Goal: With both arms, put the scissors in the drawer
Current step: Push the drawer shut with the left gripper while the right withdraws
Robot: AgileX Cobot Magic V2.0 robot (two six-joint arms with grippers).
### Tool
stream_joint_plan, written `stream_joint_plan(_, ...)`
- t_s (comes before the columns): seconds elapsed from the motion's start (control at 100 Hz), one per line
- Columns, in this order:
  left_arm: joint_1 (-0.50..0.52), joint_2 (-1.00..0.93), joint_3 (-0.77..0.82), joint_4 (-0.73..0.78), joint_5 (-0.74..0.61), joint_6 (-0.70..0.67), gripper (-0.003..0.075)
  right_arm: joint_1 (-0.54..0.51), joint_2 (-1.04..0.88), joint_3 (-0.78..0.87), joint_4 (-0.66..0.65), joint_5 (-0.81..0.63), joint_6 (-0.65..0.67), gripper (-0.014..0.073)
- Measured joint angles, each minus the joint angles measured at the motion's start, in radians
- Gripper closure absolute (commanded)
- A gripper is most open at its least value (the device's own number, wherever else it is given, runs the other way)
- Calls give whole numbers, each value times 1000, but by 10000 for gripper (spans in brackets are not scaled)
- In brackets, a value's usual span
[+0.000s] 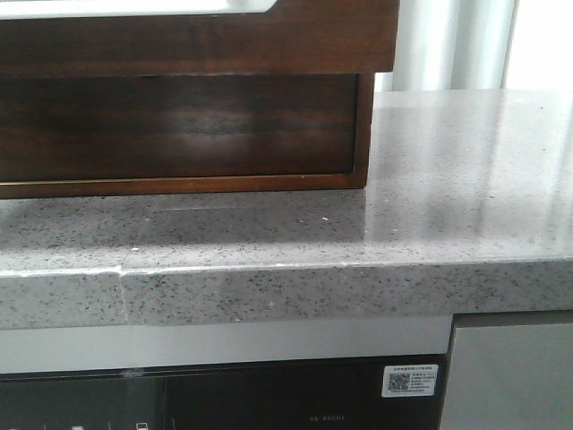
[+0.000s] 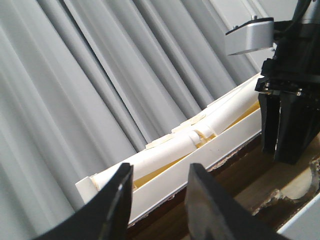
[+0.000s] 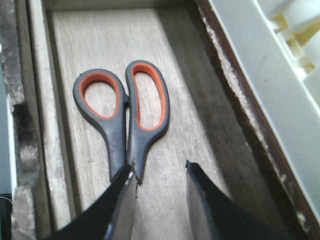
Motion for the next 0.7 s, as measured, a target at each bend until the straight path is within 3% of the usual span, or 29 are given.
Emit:
stream_joint_plan(0.15, 0, 0, 0, 0, -2, 0, 510, 0, -31, 0, 0, -4, 29, 717)
stream_joint_plan(0.46, 0, -11, 0, -12, 29, -12, 518, 0, -179, 0, 2, -10, 75, 709)
stream_joint_plan(0.7, 0, -88, 0, -26, 147, -116, 715, 0, -325, 97, 10, -40, 104, 709)
